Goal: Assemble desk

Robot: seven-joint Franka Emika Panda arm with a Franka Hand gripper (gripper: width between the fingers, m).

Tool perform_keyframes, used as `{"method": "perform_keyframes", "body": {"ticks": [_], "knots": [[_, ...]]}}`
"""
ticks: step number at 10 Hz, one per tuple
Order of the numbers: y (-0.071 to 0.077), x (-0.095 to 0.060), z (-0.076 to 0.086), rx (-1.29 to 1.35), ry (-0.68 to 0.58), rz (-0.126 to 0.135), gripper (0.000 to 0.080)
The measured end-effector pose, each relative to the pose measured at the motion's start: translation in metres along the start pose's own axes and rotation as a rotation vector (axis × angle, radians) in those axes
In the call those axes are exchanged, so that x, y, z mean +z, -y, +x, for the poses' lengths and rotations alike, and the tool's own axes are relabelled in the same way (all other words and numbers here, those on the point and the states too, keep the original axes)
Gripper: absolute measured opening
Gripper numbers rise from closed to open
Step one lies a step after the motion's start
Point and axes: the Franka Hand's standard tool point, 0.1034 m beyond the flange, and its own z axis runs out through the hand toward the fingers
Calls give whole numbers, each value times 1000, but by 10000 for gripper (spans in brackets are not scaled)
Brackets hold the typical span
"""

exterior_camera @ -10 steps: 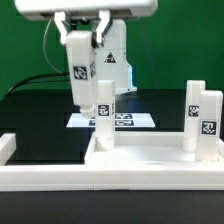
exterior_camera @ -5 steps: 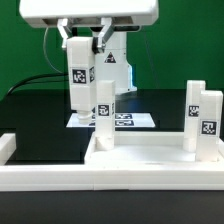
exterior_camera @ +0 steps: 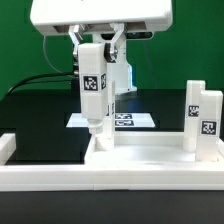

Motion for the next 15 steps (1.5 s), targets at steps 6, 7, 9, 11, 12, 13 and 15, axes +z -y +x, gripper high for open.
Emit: {"method": "perform_keyframes", "body": {"ticks": [6, 7, 9, 11, 12, 13, 15], "knots": [[-2, 17, -30, -22, 50, -20, 287], [-1, 20, -32, -26, 53, -23, 287], [2, 25, -33, -32, 57, -25, 287], [5, 29, -35, -40, 59, -28, 287], [5, 30, -35, -42, 58, -28, 287], [4, 32, -36, -44, 60, -31, 287], [5, 36, -40, -50, 60, -35, 287]]}}
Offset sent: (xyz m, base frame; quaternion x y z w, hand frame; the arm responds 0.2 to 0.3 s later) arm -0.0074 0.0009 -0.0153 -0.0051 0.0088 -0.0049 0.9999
